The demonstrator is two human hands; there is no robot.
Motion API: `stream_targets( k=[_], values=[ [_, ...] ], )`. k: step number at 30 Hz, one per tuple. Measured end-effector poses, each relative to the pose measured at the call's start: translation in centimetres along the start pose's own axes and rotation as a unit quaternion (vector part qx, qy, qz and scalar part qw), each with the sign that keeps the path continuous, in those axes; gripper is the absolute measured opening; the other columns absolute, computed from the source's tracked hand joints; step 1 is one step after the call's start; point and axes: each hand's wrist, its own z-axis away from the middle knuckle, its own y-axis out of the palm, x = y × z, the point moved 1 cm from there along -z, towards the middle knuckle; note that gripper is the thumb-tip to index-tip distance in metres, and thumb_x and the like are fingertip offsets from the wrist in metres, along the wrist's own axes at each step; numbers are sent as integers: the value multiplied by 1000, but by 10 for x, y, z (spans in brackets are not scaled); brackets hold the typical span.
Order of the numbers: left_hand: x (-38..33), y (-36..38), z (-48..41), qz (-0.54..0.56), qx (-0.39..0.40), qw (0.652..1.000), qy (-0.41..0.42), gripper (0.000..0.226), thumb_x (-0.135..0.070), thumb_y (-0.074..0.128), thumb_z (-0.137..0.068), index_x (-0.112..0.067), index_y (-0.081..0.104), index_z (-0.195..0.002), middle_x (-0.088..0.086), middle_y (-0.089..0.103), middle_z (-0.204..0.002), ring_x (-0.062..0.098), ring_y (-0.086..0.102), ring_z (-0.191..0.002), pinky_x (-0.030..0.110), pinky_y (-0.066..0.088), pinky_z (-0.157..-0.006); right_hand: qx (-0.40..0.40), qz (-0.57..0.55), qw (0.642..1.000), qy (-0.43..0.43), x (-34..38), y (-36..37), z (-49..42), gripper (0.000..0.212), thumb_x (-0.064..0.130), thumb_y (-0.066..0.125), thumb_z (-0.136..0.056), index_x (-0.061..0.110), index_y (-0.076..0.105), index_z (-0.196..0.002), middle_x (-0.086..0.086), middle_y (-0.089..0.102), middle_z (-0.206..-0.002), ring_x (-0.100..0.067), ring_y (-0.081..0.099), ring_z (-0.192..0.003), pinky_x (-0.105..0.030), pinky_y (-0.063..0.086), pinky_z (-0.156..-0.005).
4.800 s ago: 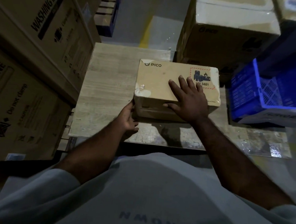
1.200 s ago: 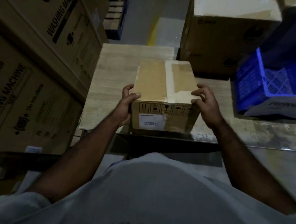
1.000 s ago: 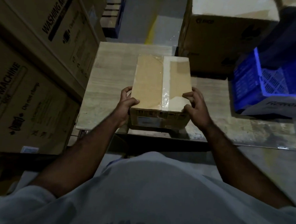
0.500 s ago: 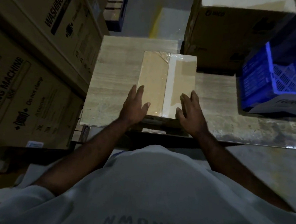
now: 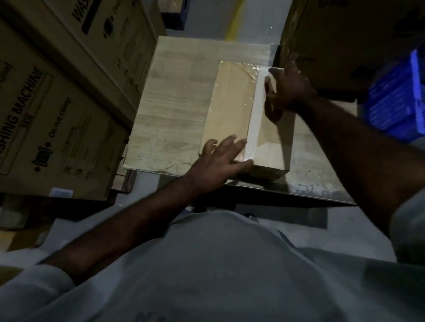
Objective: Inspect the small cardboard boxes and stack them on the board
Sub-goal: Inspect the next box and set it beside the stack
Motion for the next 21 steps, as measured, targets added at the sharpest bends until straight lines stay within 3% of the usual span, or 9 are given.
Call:
stream_targets(
  k=[3, 6, 10, 13, 16, 18, 21],
  values=[
    [13, -5, 0, 34, 70, 996, -48, 77, -11, 67, -90, -41, 37, -155, 16, 14, -168, 38, 15, -153, 54, 19, -110, 35, 30, 999, 8, -1, -1, -34, 74, 35, 63, -101, 19, 26, -162, -29, 18, -167, -51, 10, -155, -65, 22, -123],
    [35, -14, 0, 22, 86, 994, -64, 80, -5, 61, -90, -43, 34, -155, 12, 17, -167, 35, 18, -151, 53, 20, -109, 38, 36, 999, -1, -4, 9, -55, 57, 39, 53, -106, 11, 37, -153, -36, 32, -157, -57, 21, -149, -66, 16, -124],
    [58, -17, -7, -22, 85, 994, -61, 57, -25, 54, -94, -45, 43, -146, 13, 34, -157, 35, 32, -140, 53, 27, -103, -14, 34, 999, -14, -25, 23, -53, 56, 49, 46, -104, 4, 52, -136, -31, 55, -135, -50, 51, -125, -57, 35, -115],
    [76, -25, -14, -24, 12, 994, -107, 42, -40, 50, -88, -37, 59, -128, 11, 51, -131, 33, 47, -120, 48, 32, -95, -49, 8, 998, 43, -48, 31, -40, 75, 64, 34, -99, 4, 51, -141, -30, 54, -140, -48, 51, -127, -53, 39, -111],
    [98, -33, -22, -23, -51, 978, -200, 21, -22, 68, -81, -23, 63, -101, 11, 53, -100, 33, 53, -91, 37, 33, -72, -52, -26, 982, 179, -50, 30, -9, 82, 72, 31, -96, 10, 42, -148, -27, 47, -147, -50, 43, -135, -61, 37, -109],
    [109, -32, -29, 69, -60, 958, -272, 27, -8, 65, -79, -17, 66, -104, 14, 54, -99, 34, 55, -89, 35, 38, -69, -58, -17, 970, 235, -49, 36, 15, 75, 66, 37, -100, 12, 36, -152, -28, 43, -149, -50, 41, -135, -61, 38, -107],
    [117, -26, -45, 241, -77, 909, -332, 47, 4, 55, -77, -9, 72, -119, 19, 62, -108, 34, 61, -102, 24, 41, -82, -65, -22, 956, 286, -50, 46, 55, 75, 66, 39, -101, 24, 22, -162, -29, 45, -146, -51, 48, -128, -57, 41, -103]
  ],
)
